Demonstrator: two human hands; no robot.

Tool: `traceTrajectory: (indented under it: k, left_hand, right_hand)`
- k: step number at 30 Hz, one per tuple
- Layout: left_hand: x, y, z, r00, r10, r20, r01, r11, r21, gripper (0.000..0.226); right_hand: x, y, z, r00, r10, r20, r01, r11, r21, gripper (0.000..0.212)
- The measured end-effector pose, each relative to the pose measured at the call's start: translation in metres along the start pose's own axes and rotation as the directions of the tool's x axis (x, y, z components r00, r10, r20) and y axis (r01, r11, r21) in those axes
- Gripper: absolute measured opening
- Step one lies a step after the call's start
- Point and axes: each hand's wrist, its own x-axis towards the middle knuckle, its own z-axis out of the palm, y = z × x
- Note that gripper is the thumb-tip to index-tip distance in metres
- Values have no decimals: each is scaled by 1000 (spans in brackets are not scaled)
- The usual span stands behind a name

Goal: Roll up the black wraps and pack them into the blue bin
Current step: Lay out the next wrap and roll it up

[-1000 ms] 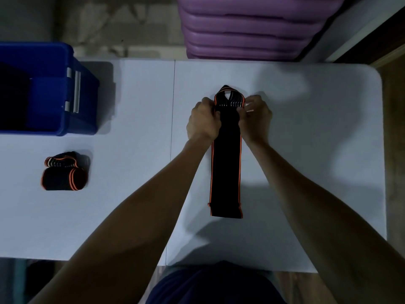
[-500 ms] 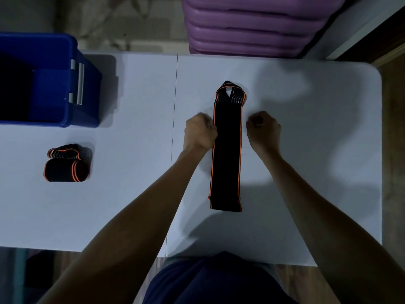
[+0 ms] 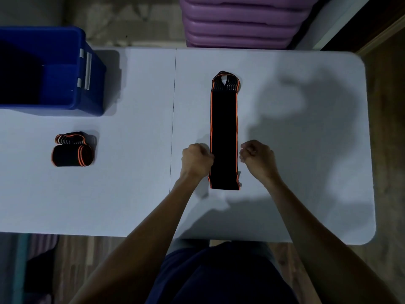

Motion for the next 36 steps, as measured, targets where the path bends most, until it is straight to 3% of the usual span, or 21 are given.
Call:
traceTrajectory:
  k: [5, 9, 13, 16, 19, 22, 24, 28, 34, 36]
  left_hand:
    - [-28, -11, 9, 998, -54, 16, 55, 998, -31, 21]
    - [-40, -11, 21, 999, -45, -24, 43, 997, -67, 21]
    - [-52, -17, 25, 994, 6, -105, -13, 997, -70, 23]
    - [-65, -28, 22, 971, 199, -133, -200, 980, 8, 26]
    - [-74, -47, 27, 900, 435, 10, -423, 871, 250, 49]
    - [-77, -52, 35, 880, 466, 94, -459, 782, 422, 50]
    - [-74, -50, 38, 873, 481, 77, -458, 758, 464, 42]
    - [-65, -43, 36, 886, 457, 79, -445, 788, 425, 32]
    - [-45, -25, 24, 934, 339, 111, -356, 856, 375, 29]
    - [-40, -20, 23, 942, 318, 106, -334, 865, 375, 28]
  right_hand:
    - [-29, 16, -5, 968, -7, 252, 25, 997, -66, 23]
    - [-40, 27, -1, 965, -21, 260, 17, 1000, 15, 19]
    - [-49, 37, -5, 965, 31, 262, -92, 971, 221, 24]
    - [-64, 45, -13, 963, -167, 211, 154, 985, 78, 46]
    - [-77, 50, -13, 869, -412, 274, 446, 892, -75, 57]
    - [-83, 45, -5, 819, -468, 331, 558, 784, -273, 59]
    - [-83, 41, 0, 804, -512, 300, 593, 724, -352, 43]
    - [-79, 31, 4, 858, -462, 224, 513, 798, -316, 21]
    - [-68, 3, 8, 950, -280, 140, 312, 874, -373, 29]
    - [-70, 0, 10, 932, -355, 69, 348, 830, -436, 36]
